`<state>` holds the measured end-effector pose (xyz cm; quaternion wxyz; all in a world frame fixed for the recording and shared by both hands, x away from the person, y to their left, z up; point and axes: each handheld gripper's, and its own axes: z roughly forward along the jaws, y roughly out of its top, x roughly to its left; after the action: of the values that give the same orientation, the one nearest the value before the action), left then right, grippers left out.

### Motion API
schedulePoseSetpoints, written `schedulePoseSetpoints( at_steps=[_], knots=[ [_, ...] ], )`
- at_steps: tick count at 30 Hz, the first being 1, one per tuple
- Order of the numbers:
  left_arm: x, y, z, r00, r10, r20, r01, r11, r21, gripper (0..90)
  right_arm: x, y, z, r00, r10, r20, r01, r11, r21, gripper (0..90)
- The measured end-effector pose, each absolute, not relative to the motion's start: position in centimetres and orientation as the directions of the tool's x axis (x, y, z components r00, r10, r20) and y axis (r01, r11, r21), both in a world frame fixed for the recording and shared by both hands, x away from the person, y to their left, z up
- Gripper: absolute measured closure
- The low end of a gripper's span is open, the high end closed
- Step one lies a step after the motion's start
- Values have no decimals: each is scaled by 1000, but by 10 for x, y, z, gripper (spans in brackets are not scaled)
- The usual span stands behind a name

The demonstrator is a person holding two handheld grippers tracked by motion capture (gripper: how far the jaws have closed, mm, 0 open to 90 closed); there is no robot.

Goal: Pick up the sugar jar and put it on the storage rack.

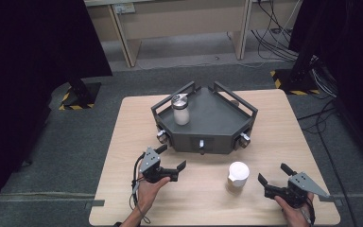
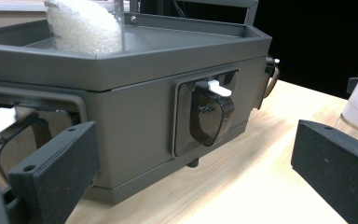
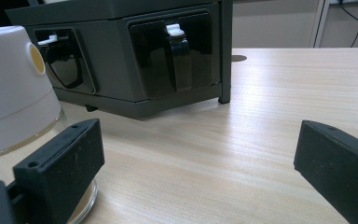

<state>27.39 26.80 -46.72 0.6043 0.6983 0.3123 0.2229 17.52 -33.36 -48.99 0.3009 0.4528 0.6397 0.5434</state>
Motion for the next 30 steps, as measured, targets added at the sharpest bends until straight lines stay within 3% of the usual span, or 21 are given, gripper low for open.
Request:
schedulePoseSetpoints(
  at_steps=[30],
  knots=[
    [263,269,-491,702,710,-60,173,-88,981,10,176,-335,-491,-406,908,109,255,-2,967,18]
  ],
)
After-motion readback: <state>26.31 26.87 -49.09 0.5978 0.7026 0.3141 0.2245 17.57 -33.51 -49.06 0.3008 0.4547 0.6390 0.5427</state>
